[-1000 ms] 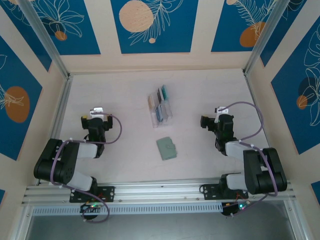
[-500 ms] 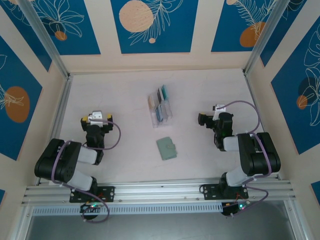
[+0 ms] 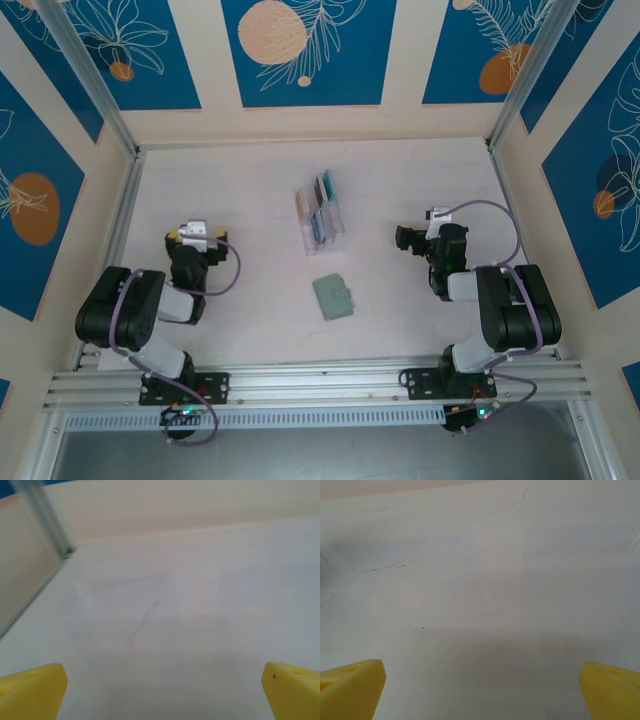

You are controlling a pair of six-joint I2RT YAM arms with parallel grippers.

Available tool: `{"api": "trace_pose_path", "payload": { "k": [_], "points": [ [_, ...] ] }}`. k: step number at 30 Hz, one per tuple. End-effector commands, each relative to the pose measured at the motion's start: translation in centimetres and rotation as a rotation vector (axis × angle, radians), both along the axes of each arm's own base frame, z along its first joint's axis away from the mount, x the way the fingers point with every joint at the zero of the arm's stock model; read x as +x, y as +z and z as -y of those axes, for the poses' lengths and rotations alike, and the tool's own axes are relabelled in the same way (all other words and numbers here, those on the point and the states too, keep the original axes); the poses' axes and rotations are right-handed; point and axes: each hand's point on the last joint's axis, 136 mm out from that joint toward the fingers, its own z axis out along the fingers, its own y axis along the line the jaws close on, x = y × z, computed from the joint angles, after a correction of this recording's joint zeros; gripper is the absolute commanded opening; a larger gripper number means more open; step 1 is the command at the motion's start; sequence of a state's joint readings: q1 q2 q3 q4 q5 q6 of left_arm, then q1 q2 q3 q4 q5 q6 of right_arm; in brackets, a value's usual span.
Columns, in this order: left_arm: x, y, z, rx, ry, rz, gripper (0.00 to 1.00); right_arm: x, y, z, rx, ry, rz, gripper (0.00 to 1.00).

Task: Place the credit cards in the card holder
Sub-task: Reset both arms

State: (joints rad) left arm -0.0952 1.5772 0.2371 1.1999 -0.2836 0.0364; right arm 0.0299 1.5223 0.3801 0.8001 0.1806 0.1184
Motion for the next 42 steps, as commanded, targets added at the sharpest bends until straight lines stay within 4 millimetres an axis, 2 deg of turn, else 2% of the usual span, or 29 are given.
{"api": "trace_pose_path", "payload": {
  "k": [1, 3, 4, 6, 42],
  "points": [
    [1.2, 0.1, -0.1, -0.059, -0.007, -0.028, 1.0, 1.0, 1.5, -0.1, -0.001, 0.02, 0.048, 0.99],
    [2.1, -0.5, 0.9, -0.04, -0.055, -0.097, 1.0, 1.0, 1.5, -0.1, -0.001, 0.021, 0.047, 0.99],
    [2.2, -0.6, 1.8, -0.011, -0.088, -0.102, 1.0, 1.0, 1.5, -0.1, -0.001, 0.022, 0.048, 0.99],
    [2.1, -0.6, 2.3, 0.001, -0.109, -0.102, 1.0, 1.0, 1.5, 0.0, -0.001, 0.021, 0.046, 0.99],
    [1.9, -0.4, 3.1, 0.023, -0.134, -0.091, 1.0, 1.0, 1.6, -0.5, -0.018, 0.037, 0.056, 0.99]
  ]
}}
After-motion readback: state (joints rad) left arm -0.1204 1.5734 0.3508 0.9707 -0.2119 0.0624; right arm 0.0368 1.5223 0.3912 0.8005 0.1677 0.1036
